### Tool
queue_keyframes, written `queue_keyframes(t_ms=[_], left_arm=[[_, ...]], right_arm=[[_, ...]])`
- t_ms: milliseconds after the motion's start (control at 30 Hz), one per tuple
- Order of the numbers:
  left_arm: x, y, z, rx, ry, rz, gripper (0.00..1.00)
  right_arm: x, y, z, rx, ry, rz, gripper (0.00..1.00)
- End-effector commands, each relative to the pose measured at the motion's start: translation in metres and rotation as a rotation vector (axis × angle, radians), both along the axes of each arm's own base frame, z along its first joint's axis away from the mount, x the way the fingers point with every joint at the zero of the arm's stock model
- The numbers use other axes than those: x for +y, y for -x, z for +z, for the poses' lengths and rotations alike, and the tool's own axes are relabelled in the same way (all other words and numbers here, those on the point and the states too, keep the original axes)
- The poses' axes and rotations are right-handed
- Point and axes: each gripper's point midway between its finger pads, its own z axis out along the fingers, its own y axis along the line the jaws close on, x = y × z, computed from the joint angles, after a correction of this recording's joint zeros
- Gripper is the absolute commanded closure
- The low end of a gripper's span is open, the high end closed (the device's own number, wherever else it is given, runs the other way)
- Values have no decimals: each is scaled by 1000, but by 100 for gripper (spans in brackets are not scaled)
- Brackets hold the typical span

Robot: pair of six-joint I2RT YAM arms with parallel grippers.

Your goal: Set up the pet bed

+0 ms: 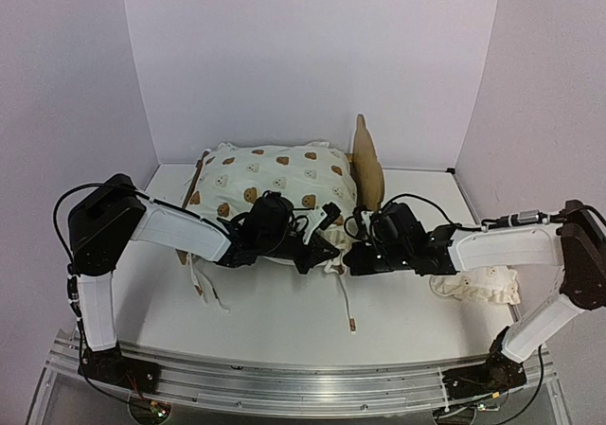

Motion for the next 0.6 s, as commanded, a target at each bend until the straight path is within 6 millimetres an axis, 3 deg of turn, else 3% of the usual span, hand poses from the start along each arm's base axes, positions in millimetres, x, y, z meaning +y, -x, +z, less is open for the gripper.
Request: queue_keyframes(t_ms=[0, 100, 367, 567], left_arm=[[-7, -9, -16, -4, -84, -10, 100], [-4, -23, -25, -20, -136, 38, 100], [-6, -30, -46, -123, -245, -26, 100], [-23, -11, -36, -227, -167, -199, 100]], right_arm=[[7, 10, 21, 10, -22, 103, 100], [7, 13, 30, 3, -43, 118, 100], [10, 18, 35, 22, -80, 154, 100], [15, 13, 31, 40, -81, 160, 100]])
